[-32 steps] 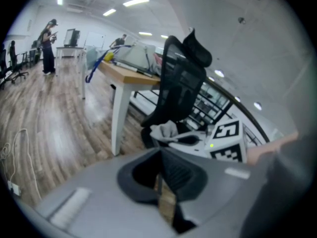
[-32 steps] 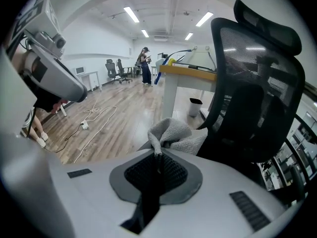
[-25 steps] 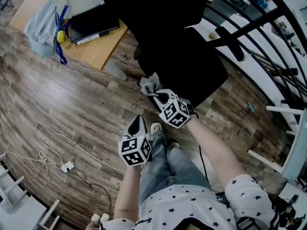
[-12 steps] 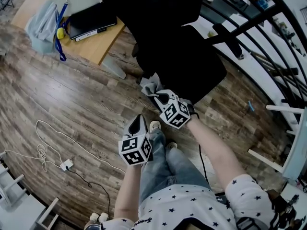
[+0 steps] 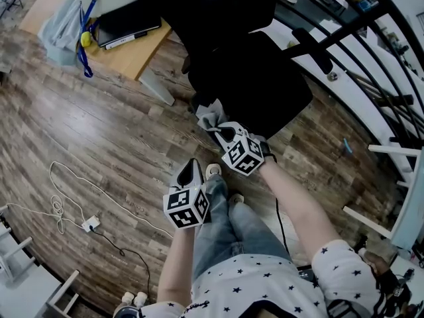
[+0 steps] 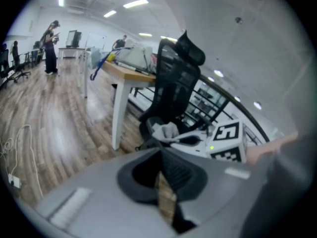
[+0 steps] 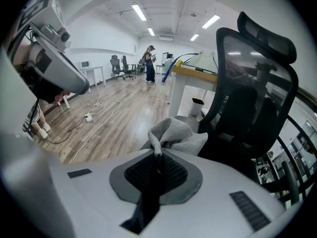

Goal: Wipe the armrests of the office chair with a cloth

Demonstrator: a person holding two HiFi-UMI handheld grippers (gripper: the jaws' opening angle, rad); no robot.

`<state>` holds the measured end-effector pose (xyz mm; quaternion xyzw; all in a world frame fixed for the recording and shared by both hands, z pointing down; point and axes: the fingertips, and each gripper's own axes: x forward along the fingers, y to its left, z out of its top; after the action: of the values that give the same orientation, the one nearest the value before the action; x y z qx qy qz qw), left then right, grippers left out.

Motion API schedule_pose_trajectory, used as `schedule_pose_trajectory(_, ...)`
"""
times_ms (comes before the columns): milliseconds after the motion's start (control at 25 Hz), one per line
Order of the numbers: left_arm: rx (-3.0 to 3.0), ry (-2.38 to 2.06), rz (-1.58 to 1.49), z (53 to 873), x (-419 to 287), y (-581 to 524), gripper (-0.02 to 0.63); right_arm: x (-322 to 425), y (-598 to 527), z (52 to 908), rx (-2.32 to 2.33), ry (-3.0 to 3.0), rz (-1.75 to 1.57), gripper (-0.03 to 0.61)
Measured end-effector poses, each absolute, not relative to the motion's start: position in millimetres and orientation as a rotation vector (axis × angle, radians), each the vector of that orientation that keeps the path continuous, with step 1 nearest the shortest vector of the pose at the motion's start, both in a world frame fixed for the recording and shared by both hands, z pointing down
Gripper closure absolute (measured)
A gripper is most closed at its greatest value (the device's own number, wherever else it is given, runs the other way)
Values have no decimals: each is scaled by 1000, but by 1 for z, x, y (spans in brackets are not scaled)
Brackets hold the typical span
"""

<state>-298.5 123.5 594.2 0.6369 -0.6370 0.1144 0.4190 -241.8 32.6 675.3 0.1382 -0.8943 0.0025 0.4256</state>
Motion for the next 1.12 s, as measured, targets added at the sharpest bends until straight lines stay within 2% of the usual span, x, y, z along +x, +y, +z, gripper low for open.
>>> schedule_pose_trajectory(1120,1623,-1611,287,584,-260,163,609,-194,77,674,353,-2229,10,551)
